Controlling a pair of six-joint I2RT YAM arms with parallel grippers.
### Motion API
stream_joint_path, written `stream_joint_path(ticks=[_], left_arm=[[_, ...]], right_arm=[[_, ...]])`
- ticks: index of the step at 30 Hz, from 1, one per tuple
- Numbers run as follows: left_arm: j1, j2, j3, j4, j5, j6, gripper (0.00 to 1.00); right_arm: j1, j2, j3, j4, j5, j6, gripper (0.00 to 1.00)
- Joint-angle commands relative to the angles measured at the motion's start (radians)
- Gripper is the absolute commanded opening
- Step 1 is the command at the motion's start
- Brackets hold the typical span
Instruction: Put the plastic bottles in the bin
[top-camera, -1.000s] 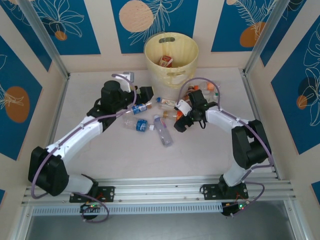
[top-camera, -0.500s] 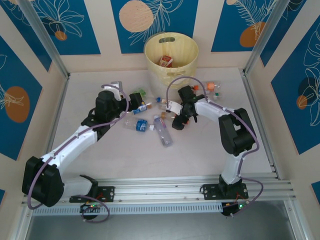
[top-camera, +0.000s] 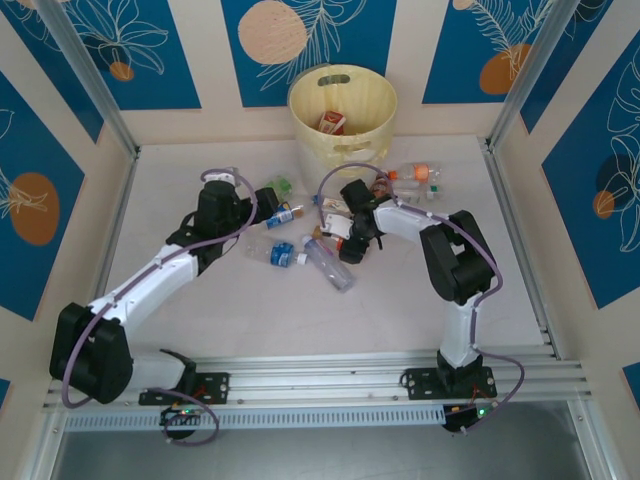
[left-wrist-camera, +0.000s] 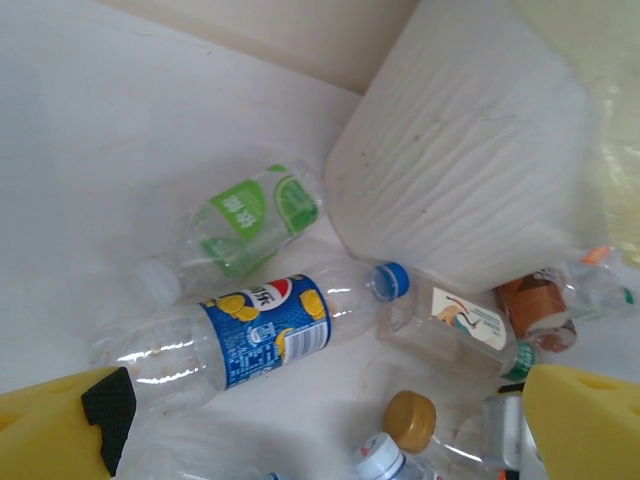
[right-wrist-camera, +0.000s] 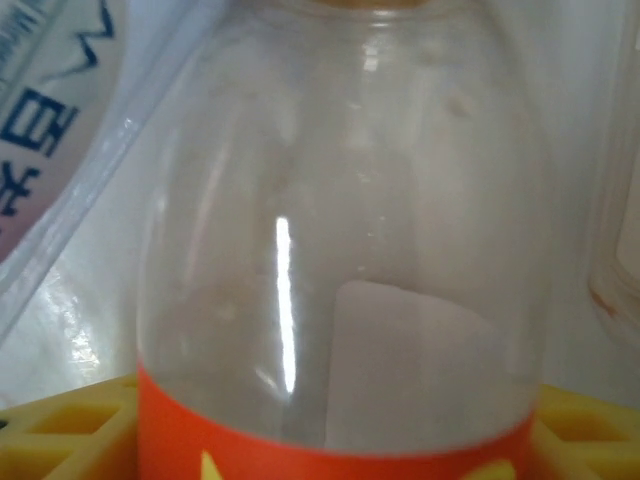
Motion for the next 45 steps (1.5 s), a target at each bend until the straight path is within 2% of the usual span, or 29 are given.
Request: stream_joint_path(ticks=[1,6,9,12,16,20,24,32,38,45], left_arm=[[0.012,-0.001,0.02,-0.052,-0.069,-0.04,1.0],[0.014,-0.041,-0.069,0.09,-0.015,0.039,1.0],[0.029,-0.037,-0.07,0.06,-0.02,0.042,1.0],[0.054,-0.024,-0.075,0.062,0.039,0.008,1.0],[0.067,-0.006,-0.086,0.102,0.08,-0.01,1.0],[0.075,0.006,-0.088,0.116,0.101,-0.012,1.0],[0.081,0.004,-0.095,0.116,0.115,-0.013,1.0],[0.105,-0.034,-0.133,0.137,0.116,-0.031,1.0],[0.129,-0.045,-0.159,0.146,0.123,-0.062,1.0],[0.15,-0.047,-0.165,0.148,0.151,-0.086,1.0]], right_arm=[[-0.001,0.017,0.007,0.02,0.016,0.031,0.63],[0.004,-0.072,-0.072,0.082,0.027,0.051,0.53],[0.004,-0.143,-0.146,0.151,0.034,0.065,0.48],[0.008,-0.218,-0.212,0.238,0.053,0.077,0.49],[0.006,-0.313,-0.27,0.312,0.017,0.104,0.46],[-0.003,-0.41,-0.321,0.41,-0.061,0.153,0.4],[-0.024,-0.485,-0.353,0.492,-0.139,0.218,0.39],[-0.125,-0.653,-0.407,0.678,-0.445,0.483,0.4],[-0.193,-0.69,-0.422,0.87,-0.599,0.703,0.4],[-0.218,-0.645,-0.277,0.88,-0.669,0.857,0.41]])
